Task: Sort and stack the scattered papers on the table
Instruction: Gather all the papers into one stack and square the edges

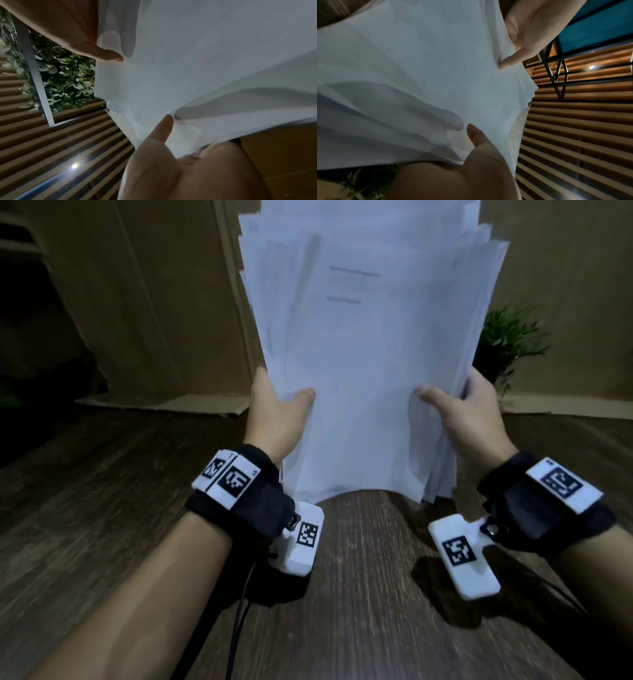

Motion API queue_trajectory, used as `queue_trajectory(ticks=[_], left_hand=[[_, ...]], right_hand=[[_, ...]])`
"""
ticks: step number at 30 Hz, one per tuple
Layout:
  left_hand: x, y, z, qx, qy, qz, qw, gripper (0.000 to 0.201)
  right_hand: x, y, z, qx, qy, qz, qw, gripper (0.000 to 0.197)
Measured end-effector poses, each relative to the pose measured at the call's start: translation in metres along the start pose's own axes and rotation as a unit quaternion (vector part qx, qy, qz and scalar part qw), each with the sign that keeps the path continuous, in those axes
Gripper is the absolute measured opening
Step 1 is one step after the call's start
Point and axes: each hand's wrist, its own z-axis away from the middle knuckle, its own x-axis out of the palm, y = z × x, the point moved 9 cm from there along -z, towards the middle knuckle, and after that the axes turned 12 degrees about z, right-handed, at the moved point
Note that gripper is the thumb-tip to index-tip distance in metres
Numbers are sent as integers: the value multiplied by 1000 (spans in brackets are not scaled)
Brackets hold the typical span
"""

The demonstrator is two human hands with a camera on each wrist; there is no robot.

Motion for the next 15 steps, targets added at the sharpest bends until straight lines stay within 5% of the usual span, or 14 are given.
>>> queue_trajectory(ticks=[6, 11, 15], left_hand=[[3, -6, -4, -51, -7, 11, 999, 39], [10, 1, -16, -81, -18, 31, 996, 61], [16, 13, -31, -69, -40, 52, 995, 39]], right_hand=[[2, 3, -1, 1, -9, 12, 1000, 39], [0, 2, -3, 10, -10, -24, 1000, 46], [-5, -6, -15, 19, -13, -37, 999, 39]])
